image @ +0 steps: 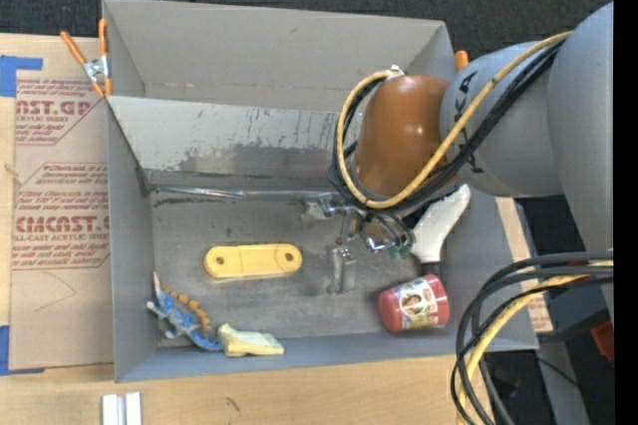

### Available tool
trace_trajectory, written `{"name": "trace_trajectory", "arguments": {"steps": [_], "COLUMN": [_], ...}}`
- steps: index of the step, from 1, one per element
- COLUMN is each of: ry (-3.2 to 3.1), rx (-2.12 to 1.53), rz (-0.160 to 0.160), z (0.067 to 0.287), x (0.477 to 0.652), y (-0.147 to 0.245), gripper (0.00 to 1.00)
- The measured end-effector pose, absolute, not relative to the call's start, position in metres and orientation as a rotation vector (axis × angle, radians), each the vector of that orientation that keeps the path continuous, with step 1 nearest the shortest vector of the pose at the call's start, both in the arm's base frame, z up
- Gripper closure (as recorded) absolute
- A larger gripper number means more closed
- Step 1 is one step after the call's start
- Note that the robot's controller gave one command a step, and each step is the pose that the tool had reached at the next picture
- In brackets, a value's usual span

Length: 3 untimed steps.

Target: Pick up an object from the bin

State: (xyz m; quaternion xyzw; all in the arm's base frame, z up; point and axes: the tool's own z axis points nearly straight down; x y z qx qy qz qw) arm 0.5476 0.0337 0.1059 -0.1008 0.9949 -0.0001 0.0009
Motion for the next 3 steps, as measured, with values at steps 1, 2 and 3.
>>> {"name": "trace_trajectory", "arguments": {"steps": [1, 2, 3], "ry": [3.130, 3.141, 3.123], "rx": [-0.243, 0.029, -0.330], "rz": [0.002, 0.001, 0.000], "z": [0.094, 0.084, 0.076], "x": [0.544, 0.537, 0.542], "y": [0.050, 0.068, 0.086], "gripper": [0.00, 0.00, 0.00]}}
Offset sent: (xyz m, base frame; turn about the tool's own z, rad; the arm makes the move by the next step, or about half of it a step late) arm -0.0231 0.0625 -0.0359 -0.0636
